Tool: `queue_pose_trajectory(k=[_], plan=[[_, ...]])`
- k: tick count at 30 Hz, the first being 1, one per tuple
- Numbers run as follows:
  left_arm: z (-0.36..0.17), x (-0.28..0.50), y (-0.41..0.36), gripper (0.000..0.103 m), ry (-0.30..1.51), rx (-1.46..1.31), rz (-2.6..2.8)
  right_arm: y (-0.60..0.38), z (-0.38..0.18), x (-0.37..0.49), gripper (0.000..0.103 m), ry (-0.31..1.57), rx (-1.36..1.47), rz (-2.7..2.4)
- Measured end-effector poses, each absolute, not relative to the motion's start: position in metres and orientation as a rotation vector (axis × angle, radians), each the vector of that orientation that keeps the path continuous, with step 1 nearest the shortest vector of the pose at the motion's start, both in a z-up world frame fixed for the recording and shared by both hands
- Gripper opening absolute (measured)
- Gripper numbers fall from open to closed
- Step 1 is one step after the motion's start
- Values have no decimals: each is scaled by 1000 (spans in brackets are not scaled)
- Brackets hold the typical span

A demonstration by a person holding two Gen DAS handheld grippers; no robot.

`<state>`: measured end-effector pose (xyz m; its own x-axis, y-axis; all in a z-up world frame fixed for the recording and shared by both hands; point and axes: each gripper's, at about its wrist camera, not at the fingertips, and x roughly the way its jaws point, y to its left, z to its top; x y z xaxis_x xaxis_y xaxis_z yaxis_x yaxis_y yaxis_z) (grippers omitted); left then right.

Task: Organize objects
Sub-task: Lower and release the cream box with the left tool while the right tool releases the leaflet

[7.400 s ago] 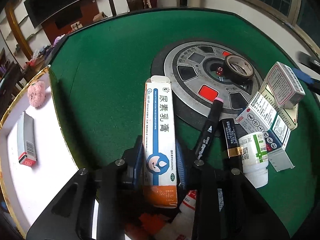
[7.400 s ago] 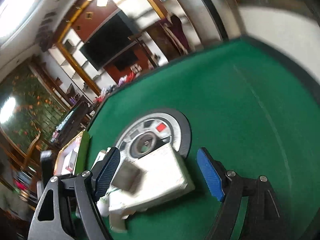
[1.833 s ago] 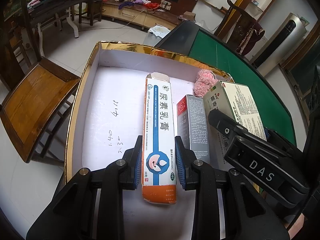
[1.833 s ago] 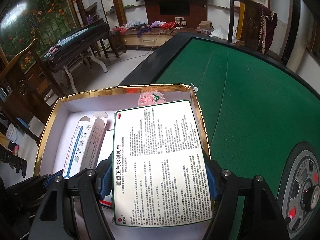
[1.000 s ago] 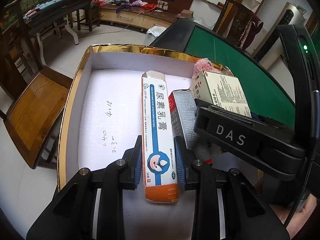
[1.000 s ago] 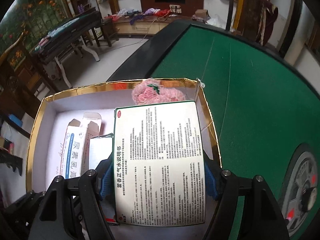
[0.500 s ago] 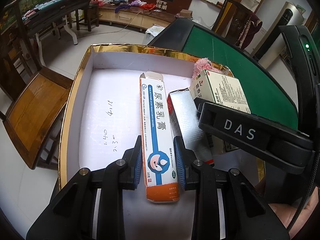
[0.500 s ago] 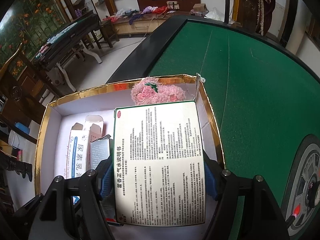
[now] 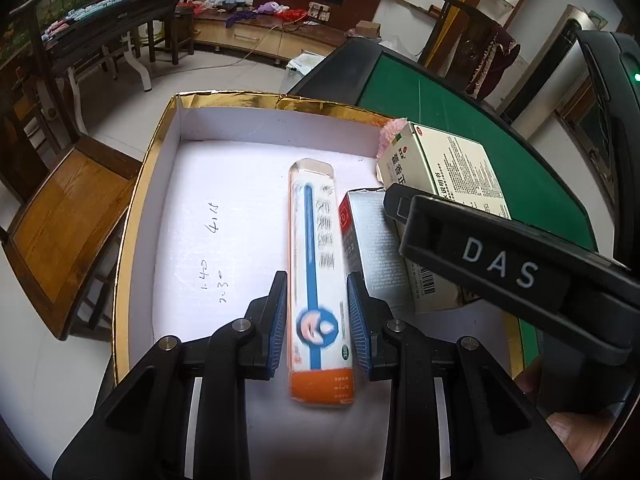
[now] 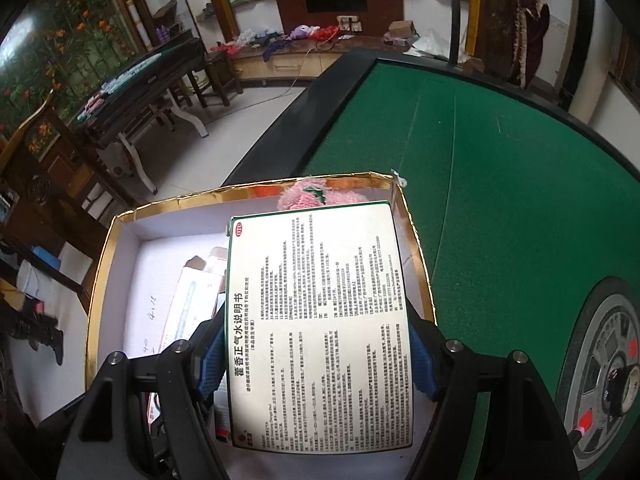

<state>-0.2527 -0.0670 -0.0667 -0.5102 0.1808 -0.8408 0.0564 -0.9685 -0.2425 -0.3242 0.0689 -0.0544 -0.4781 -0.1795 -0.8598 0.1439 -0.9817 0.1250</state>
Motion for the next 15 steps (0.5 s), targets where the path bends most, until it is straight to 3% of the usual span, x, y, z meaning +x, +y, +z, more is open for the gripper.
queue_pose_trajectory(k=[11, 15], plan=[[-60, -253, -64, 30, -384, -1467, 2639, 80, -33, -306, 74, -115, 1347, -2618], [-59, -252, -63, 53, -392, -1460, 2630, 86, -23, -296, 74, -142, 1294, -2630]])
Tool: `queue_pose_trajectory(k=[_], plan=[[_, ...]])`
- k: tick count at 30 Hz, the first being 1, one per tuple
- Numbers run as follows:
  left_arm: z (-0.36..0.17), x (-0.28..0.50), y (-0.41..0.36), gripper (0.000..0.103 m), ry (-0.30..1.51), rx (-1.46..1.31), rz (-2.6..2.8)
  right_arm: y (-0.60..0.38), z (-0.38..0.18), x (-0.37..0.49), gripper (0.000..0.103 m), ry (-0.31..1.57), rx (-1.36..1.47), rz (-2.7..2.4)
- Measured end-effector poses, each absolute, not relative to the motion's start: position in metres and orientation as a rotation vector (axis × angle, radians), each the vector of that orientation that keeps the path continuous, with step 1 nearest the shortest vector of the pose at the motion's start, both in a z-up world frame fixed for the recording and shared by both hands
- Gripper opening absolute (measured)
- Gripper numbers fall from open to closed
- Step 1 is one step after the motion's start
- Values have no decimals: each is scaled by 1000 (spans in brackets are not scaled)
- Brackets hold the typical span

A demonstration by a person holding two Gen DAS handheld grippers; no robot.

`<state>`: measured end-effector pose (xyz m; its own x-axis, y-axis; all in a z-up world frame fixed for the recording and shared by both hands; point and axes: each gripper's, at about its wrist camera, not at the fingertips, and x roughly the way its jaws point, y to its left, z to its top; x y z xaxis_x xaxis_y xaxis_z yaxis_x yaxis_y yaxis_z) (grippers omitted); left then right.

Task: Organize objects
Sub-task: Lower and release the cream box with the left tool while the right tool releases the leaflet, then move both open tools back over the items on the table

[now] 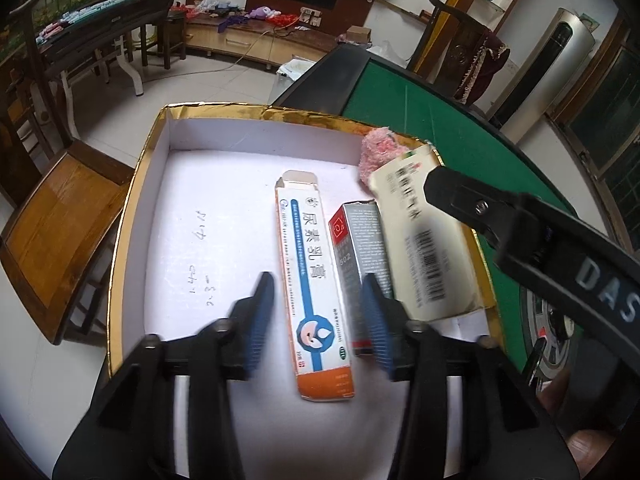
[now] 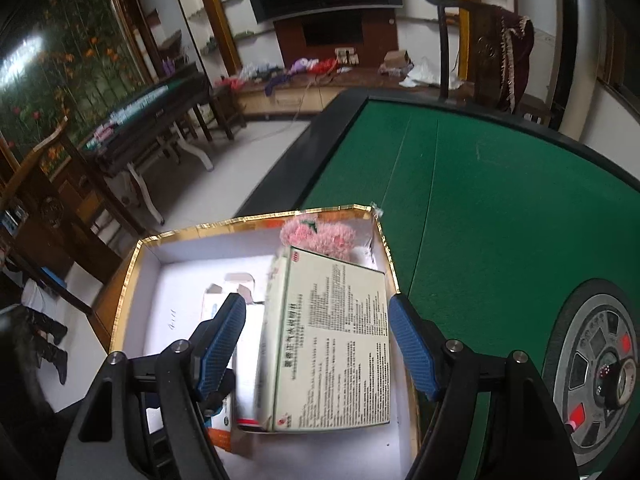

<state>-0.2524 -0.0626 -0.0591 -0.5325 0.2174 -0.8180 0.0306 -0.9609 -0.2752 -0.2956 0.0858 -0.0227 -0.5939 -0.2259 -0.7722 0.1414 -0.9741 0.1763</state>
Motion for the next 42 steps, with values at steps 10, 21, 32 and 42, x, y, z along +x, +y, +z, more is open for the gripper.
queue_pose_trajectory(k=[10, 21, 32, 42], plan=[[-49, -249, -64, 54, -447, -1399, 2638, 93, -11, -281, 74, -207, 1250, -2598], [-36, -239, -71, 54, -488, -1310, 2661, 121, 5, -252, 74, -331, 1183, -2519], [-26, -240, -45, 54, -379, -1197, 2671, 185, 21, -158, 74, -384, 1059, -2461], [-41, -241, -7, 54, -26, -1280, 2776, 248, 21, -102, 75, -420, 960, -2520]])
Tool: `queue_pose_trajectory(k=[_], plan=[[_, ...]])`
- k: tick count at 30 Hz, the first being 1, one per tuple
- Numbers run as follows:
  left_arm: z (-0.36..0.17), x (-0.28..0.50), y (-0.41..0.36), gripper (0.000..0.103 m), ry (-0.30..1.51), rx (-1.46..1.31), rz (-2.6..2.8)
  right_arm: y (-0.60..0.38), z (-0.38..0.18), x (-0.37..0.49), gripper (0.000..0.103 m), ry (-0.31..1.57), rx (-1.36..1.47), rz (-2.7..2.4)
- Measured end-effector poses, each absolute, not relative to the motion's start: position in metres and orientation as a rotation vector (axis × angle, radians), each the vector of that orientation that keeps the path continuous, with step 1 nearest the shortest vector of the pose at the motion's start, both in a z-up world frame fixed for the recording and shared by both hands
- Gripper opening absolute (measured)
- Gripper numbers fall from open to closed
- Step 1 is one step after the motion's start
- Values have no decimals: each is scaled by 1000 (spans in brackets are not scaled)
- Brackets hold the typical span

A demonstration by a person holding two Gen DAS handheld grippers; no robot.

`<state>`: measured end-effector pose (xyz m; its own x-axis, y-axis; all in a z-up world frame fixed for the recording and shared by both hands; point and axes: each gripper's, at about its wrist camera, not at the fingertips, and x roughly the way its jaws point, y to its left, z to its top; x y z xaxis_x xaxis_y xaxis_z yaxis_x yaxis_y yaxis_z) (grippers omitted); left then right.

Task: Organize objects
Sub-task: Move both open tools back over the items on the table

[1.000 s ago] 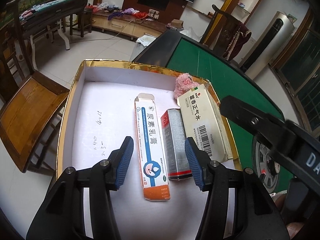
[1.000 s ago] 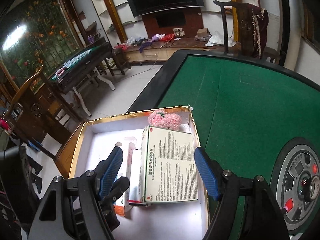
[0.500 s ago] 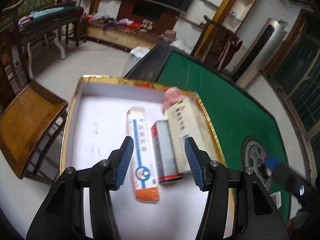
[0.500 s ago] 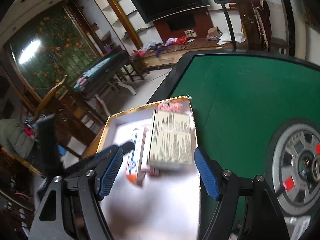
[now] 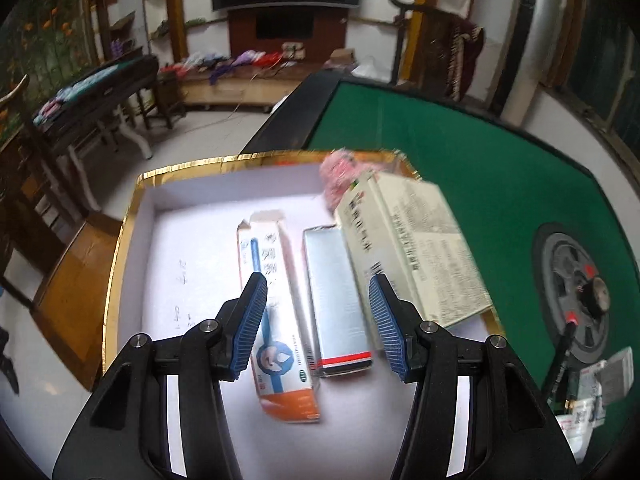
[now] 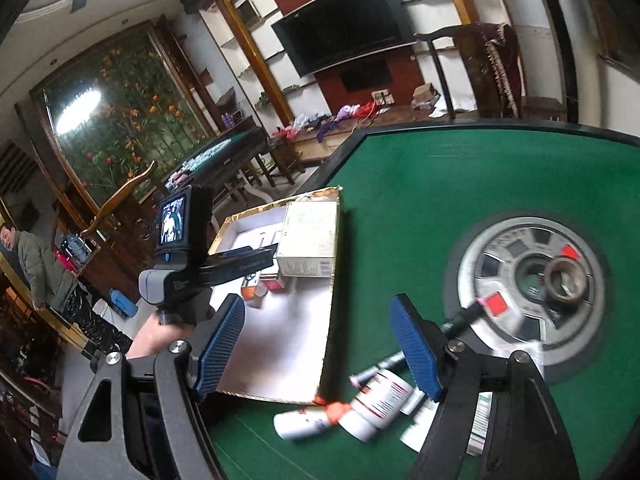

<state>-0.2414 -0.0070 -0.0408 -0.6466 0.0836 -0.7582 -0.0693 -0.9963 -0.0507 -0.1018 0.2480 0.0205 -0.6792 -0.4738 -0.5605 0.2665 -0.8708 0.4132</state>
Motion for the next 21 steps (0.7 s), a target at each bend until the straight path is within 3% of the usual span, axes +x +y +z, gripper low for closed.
queue_pose_trajectory(k=[3, 9, 15, 21], plan=[[-27, -228, -5, 54, -24, -1190, 2781, 275, 23, -91, 78, -469, 919, -2543], [-2, -208, -5, 54, -195, -1098, 2633, 331, 7, -69, 79, -591, 902, -2591], [-6, -196, 38, 54, -48, -1088, 2566, 370, -13, -72, 79, -727, 951, -2614], [-17, -189, 61, 54, 47, -1110, 2531, 356, -18, -73, 79, -576, 992, -2645]])
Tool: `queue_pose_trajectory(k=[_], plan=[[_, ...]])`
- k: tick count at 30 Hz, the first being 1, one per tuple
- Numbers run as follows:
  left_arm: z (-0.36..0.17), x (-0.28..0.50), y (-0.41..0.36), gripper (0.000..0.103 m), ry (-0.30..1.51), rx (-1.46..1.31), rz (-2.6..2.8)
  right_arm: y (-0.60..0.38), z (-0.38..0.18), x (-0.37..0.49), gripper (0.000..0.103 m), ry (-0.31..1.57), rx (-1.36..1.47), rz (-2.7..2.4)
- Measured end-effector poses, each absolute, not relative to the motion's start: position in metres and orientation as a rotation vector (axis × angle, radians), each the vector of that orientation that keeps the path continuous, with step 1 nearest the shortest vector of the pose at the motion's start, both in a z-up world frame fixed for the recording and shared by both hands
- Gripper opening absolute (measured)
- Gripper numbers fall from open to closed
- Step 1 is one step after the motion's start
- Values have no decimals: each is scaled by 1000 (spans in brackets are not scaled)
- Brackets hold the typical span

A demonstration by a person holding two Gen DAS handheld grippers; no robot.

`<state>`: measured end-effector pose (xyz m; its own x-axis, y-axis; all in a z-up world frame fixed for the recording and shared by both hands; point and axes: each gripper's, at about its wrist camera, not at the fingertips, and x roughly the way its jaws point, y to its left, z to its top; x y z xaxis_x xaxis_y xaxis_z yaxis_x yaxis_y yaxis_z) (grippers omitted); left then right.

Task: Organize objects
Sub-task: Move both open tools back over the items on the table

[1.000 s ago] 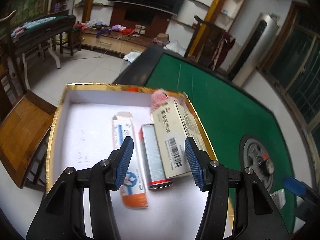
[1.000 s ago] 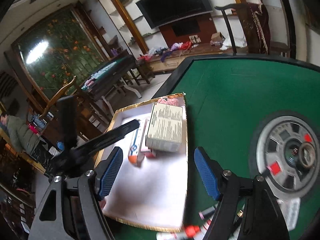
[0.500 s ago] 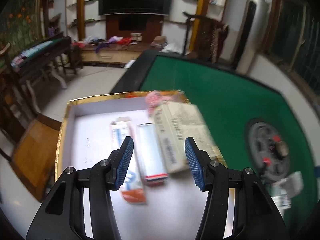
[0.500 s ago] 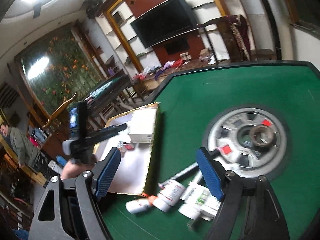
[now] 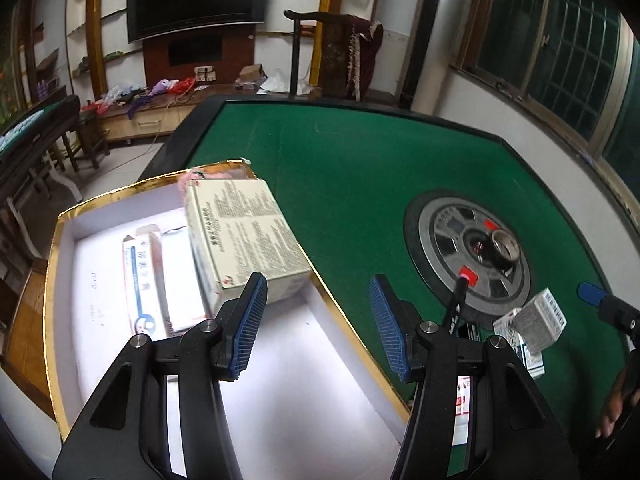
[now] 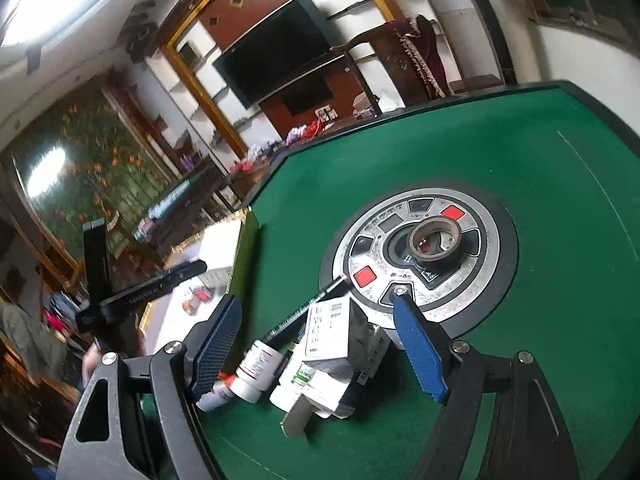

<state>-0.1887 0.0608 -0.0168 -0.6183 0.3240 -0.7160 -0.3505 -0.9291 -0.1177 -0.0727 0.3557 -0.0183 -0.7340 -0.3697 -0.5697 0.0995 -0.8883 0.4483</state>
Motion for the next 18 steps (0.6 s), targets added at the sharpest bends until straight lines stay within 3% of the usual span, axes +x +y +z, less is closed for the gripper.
queue_pose_trajectory(k=[7, 18], plan=[[-23, -182, 76, 54, 103, -1107, 2506, 336, -29, -76, 79, -421, 1040, -2708], [-31, -159, 118, 53, 142, -1138, 2218, 341, -29, -77, 79, -427, 1019, -2732]])
